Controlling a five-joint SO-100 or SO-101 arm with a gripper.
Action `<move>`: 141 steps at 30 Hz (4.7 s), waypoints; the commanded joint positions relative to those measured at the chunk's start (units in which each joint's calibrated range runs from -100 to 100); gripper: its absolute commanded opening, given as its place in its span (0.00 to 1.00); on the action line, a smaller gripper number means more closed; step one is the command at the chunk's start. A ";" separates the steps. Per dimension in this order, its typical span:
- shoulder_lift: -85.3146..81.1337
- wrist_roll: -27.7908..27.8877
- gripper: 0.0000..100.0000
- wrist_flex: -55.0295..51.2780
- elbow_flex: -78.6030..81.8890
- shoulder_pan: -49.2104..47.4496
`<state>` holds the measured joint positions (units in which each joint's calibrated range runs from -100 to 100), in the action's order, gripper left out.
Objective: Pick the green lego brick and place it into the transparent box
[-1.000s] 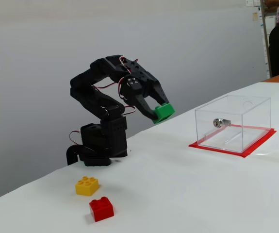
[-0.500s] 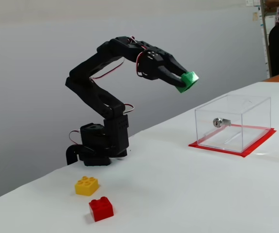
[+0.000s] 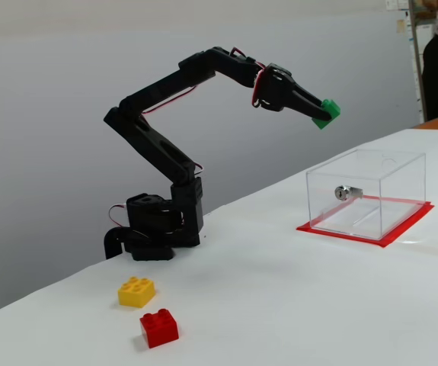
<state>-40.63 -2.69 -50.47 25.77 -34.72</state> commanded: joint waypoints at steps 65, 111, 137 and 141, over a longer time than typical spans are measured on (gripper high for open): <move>34.57 0.13 0.26 0.69 -23.69 -20.32; -33.99 -0.24 0.03 -0.01 32.64 23.52; -59.11 0.18 0.03 0.69 45.75 42.15; -59.11 0.03 0.03 0.60 46.02 45.63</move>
<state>-99.24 -2.78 -50.47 71.67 8.55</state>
